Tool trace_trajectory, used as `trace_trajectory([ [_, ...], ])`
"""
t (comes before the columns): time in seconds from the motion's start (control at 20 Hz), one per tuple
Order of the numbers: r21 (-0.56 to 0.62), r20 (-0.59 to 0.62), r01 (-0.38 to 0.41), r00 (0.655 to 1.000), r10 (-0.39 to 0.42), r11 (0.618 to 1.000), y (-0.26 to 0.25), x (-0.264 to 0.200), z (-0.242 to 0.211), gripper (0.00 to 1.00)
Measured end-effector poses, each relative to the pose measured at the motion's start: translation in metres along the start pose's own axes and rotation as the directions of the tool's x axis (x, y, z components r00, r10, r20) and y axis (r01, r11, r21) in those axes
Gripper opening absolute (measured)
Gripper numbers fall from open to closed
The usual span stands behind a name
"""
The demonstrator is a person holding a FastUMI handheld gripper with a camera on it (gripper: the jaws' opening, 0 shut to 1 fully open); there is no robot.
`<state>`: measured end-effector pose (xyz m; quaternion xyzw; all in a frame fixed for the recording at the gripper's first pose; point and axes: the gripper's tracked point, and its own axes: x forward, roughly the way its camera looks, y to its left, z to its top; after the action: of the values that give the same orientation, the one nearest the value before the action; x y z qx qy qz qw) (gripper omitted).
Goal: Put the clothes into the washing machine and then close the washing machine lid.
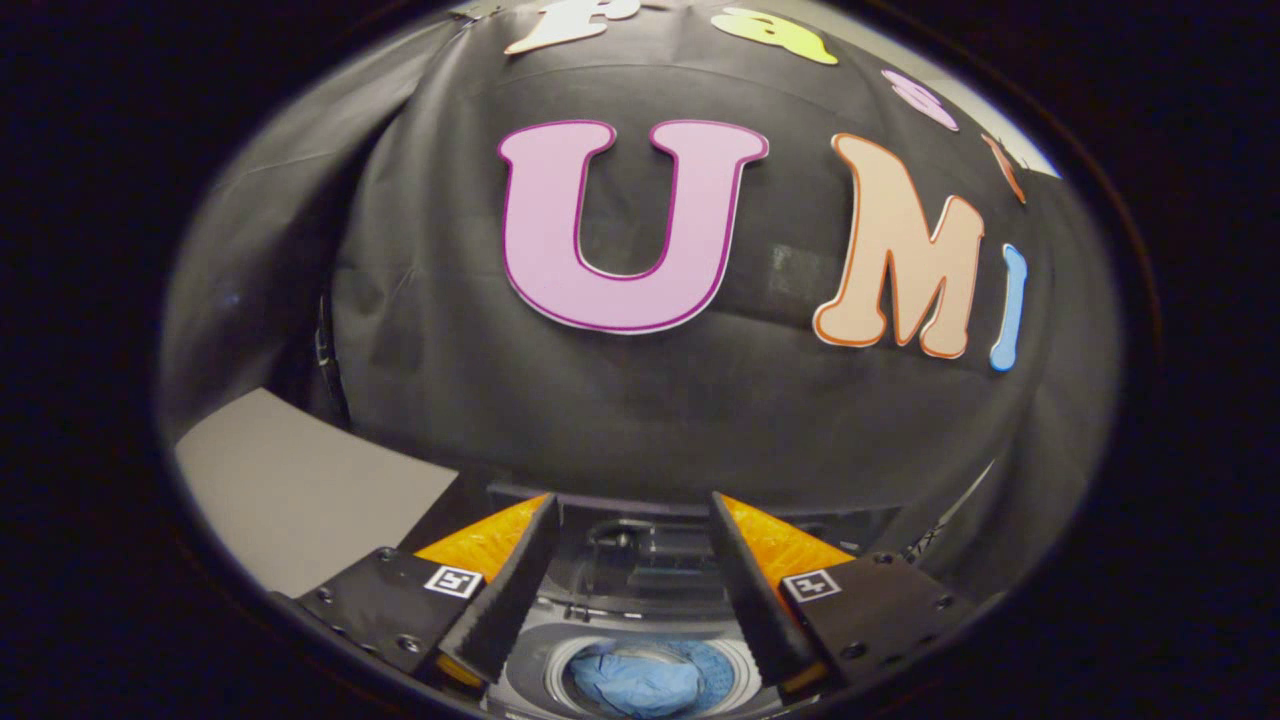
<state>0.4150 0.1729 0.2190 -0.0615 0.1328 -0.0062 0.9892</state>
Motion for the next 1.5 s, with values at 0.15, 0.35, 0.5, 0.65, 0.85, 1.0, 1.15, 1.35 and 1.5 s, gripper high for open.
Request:
trace_trajectory([
  [0.15,-0.006,0.052,0.044,0.998,-0.043,0.999,-0.011,0.042,0.019,0.97],
  [0.35,-0.046,0.051,0.094,0.994,-0.092,0.994,-0.015,0.091,0.015,0.98],
  [0.5,-0.055,-0.033,0.071,0.997,-0.073,0.996,-0.004,0.109,-0.015,0.98],
  [0.65,0.002,-0.067,0.030,0.997,-0.030,1.000,0.006,0.102,-0.030,0.97],
  [0.85,0.059,-0.081,-0.032,0.996,0.037,0.998,0.007,0.082,-0.038,0.95],
  [1.0,0.059,-0.081,-0.040,0.996,0.044,0.997,0.009,0.051,-0.050,0.96],
  [1.15,0.058,-0.115,-0.062,0.991,0.068,0.996,0.013,0.012,-0.075,0.96],
  [1.35,0.070,-0.118,-0.084,0.989,0.092,0.994,0.005,-0.035,-0.108,0.98],
  [1.5,0.126,-0.073,-0.098,0.992,0.107,0.987,-0.009,-0.067,-0.121,0.98],
])
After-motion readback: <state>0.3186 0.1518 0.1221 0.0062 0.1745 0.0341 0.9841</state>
